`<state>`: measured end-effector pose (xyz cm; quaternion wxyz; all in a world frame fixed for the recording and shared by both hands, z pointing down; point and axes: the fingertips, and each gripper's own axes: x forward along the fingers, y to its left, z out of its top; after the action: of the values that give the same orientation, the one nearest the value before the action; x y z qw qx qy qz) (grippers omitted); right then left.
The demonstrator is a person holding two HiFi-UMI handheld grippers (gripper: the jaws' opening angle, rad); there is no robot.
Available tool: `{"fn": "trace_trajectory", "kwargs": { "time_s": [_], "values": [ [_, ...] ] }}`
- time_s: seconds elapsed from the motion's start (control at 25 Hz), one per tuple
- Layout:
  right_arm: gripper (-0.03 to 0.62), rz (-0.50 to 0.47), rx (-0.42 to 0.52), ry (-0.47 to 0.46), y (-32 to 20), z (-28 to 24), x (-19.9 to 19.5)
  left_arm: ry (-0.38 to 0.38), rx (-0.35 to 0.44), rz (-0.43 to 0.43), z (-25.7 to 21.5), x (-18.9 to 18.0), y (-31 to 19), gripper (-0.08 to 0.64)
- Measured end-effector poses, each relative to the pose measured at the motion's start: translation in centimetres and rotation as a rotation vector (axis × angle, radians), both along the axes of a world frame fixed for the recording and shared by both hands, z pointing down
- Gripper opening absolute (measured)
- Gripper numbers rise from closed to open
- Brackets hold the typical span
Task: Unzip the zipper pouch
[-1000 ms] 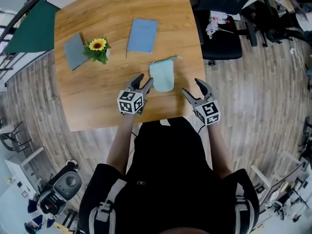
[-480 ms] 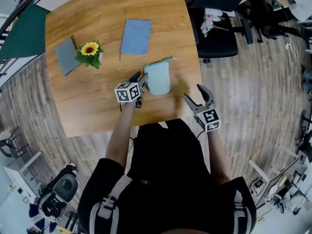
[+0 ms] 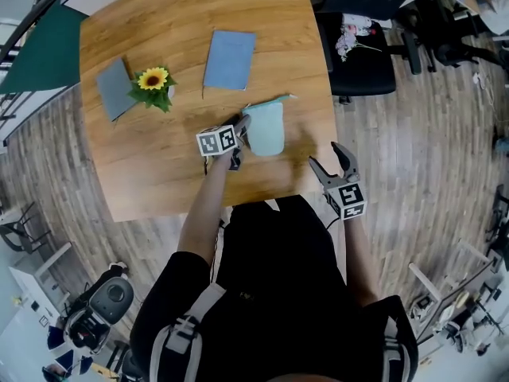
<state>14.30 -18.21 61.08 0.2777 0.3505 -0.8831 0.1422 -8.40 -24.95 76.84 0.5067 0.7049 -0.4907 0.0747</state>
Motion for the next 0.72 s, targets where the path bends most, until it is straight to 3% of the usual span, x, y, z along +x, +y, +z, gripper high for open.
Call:
{"fn": "trace_trajectory", "kwargs": {
  "time_s": [0.4,0.72],
  "values": [
    [0.296,0.008,-0.002,0.009,0.6,0.2,0.3,-0.050,-0.037,0.001,1.1,-0.4,-0.4,0.149],
    [0.295,0.009,0.006,0.004,0.8,0.0,0.8,-0.113,-0.026,0.097,0.7,0.7,-0.3,0.149]
  ]
}}
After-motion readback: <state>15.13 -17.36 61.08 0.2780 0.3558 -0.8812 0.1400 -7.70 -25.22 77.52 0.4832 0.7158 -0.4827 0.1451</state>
